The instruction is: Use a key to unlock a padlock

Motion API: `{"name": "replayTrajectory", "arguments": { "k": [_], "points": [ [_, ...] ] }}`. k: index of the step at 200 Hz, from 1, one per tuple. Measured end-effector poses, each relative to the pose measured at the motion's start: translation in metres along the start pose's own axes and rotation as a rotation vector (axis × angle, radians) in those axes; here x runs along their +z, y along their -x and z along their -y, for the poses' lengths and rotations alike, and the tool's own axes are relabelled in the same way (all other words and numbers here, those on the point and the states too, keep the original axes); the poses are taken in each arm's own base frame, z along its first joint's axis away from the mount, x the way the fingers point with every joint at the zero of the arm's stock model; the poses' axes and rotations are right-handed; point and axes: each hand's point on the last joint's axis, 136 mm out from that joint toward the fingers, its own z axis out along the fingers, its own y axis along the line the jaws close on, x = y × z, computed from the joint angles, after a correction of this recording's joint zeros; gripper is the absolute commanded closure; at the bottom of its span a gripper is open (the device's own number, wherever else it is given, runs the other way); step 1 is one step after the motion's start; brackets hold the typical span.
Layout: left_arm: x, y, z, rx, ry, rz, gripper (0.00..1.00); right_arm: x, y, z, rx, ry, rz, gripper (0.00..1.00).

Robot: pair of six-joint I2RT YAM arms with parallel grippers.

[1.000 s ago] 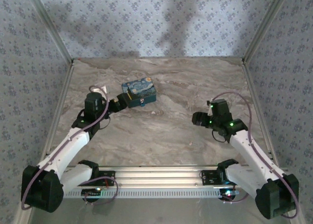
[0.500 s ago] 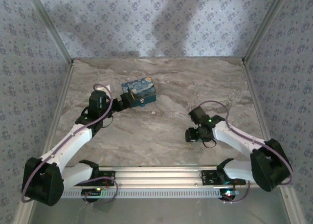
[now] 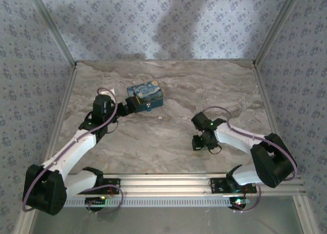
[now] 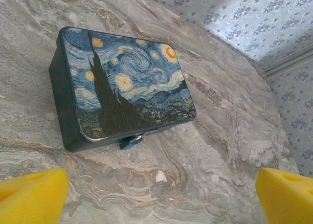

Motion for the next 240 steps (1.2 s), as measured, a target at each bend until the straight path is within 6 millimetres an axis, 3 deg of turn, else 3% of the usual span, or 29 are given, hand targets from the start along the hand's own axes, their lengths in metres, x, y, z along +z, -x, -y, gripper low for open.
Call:
{"name": "replayTrajectory", "arguments": {
  "k": [126,240],
  "points": [
    [0.0,-0.0031,-0.0033,-0.003,0.014,-0.012,0.02,0.0026,-0.0021,-0.0005,-0.012,-0.026,-0.016,0.75],
    [-0.0005,-0.0029,-0.0041,-0.003,0.019,-0.01,0.02,0.0002,-0.0082,-0.0046,-0.031,-0.025,-0.027,0.72]
  ]
}}
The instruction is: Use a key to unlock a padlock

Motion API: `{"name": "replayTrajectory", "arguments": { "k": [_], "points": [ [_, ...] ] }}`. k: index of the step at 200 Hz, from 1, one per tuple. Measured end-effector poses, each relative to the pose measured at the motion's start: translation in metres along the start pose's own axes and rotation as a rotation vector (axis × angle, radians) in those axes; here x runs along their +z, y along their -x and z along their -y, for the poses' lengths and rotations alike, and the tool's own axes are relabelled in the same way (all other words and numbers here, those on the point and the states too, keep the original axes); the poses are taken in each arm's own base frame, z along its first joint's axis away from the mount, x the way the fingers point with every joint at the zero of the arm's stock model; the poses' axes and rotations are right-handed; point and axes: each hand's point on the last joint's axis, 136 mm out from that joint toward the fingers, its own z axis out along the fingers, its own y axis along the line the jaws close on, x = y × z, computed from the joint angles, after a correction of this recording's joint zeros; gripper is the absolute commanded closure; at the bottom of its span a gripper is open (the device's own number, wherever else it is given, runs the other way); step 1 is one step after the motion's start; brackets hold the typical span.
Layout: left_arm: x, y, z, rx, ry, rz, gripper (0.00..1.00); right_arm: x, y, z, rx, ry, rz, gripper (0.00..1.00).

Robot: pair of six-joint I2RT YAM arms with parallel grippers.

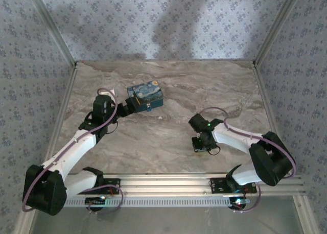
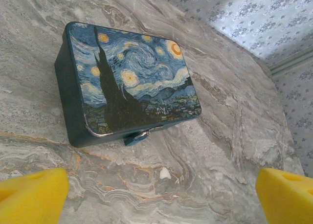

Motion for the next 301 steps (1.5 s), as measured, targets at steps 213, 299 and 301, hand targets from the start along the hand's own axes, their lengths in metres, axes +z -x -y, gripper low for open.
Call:
{"name": "replayTrajectory", "arguments": {
  "k": [213,299,301],
  "points": [
    [0.0,0.001,-0.002,0.008,0.013,0.007,0.02,0.003,-0.01,-0.004,-0.027,-0.006,-0.04,0.74],
    [-0.001,0.002,-0.002,0.012,0.011,0.011,0.02,0.001,-0.007,-0.001,-0.025,-0.028,-0.026,0.95],
    [-0.001,0.002,-0.002,0.012,0.011,0.011,0.02,0.0,-0.007,-0.001,-0.025,-0.027,-0.025,0.96]
  ]
}}
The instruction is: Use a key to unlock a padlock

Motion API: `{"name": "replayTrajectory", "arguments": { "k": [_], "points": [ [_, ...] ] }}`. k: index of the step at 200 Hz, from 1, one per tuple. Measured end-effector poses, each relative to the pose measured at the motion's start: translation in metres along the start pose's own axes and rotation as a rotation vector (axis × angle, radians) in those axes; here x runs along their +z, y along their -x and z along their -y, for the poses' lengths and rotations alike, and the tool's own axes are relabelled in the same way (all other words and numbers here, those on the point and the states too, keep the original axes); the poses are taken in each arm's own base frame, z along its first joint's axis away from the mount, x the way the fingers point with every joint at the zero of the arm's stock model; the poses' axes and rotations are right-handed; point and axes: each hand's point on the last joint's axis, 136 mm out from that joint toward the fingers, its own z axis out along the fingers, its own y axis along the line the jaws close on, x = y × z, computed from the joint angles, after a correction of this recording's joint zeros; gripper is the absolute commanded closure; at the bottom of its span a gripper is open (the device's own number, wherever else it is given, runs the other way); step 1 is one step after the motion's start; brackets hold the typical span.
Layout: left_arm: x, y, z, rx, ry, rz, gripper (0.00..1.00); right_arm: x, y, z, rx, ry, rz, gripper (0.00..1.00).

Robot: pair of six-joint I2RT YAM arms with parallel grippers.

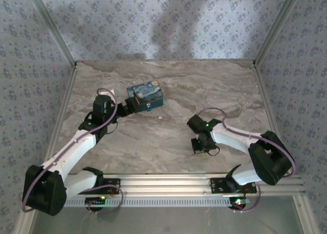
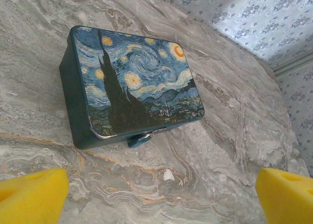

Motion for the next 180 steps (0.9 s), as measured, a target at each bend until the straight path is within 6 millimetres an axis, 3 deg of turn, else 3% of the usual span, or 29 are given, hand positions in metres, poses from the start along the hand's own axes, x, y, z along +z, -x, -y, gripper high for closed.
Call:
{"name": "replayTrajectory", "arguments": {
  "k": [45,87,134,180],
  "points": [
    [0.0,0.001,0.001,0.001,-0.002,0.002,0.02,-0.009,0.002,-0.001,0.001,0.017,0.034,1.0],
    [-0.001,-0.001,0.007,-0.016,-0.035,-0.016,0.02,-0.033,0.02,-0.011,0.008,0.103,0.191,1.0],
    [-0.005,0.004,0.037,-0.155,-0.173,-0.042,0.02,-0.071,0.062,-0.024,0.036,0.225,0.433,1.0],
    [-0.003,0.007,0.065,-0.359,-0.276,-0.091,0.05,-0.124,0.107,-0.037,0.05,0.324,0.718,1.0]
  ]
}}
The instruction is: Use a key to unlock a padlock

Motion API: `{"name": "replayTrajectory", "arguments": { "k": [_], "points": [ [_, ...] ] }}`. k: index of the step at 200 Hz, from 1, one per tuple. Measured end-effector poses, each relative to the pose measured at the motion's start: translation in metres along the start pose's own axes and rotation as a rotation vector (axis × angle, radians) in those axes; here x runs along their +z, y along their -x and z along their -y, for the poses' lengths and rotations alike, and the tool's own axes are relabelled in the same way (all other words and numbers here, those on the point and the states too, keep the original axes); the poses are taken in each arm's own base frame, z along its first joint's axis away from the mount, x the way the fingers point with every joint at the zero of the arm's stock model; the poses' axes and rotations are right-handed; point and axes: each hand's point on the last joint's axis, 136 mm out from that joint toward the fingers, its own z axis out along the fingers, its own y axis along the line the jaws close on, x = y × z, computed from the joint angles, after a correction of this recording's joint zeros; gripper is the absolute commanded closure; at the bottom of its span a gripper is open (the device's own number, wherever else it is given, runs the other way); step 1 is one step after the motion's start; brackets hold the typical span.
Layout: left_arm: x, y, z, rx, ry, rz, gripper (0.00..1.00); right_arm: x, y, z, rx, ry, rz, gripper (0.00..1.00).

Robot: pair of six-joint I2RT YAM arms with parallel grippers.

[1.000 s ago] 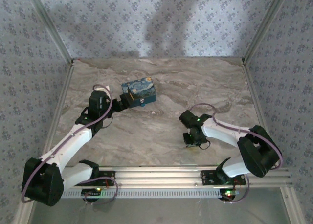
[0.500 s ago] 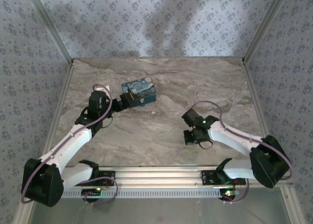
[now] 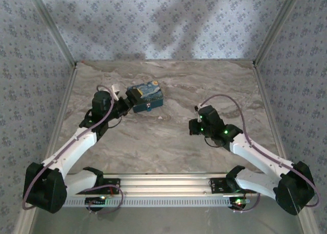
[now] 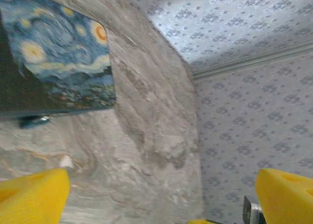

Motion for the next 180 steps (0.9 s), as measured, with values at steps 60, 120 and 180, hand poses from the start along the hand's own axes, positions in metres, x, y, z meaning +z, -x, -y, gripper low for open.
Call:
{"name": "replayTrajectory", "arguments": {
  "k": [60,120,180],
  "points": [
    [0.02,-0.022,0.033,-0.148,-0.112,-0.066,0.12,-0.006,0.075,-0.034,-0.009,0.09,0.278,1.0],
    [0.036,-0.04,0.07,-0.148,-0.196,-0.122,0.17,-0.011,0.107,-0.078,-0.048,0.185,0.387,1.0],
    [0.058,-0.053,0.063,-0.277,-0.181,-0.157,0.16,-0.005,0.103,-0.085,-0.065,0.197,0.379,1.0]
  ]
}}
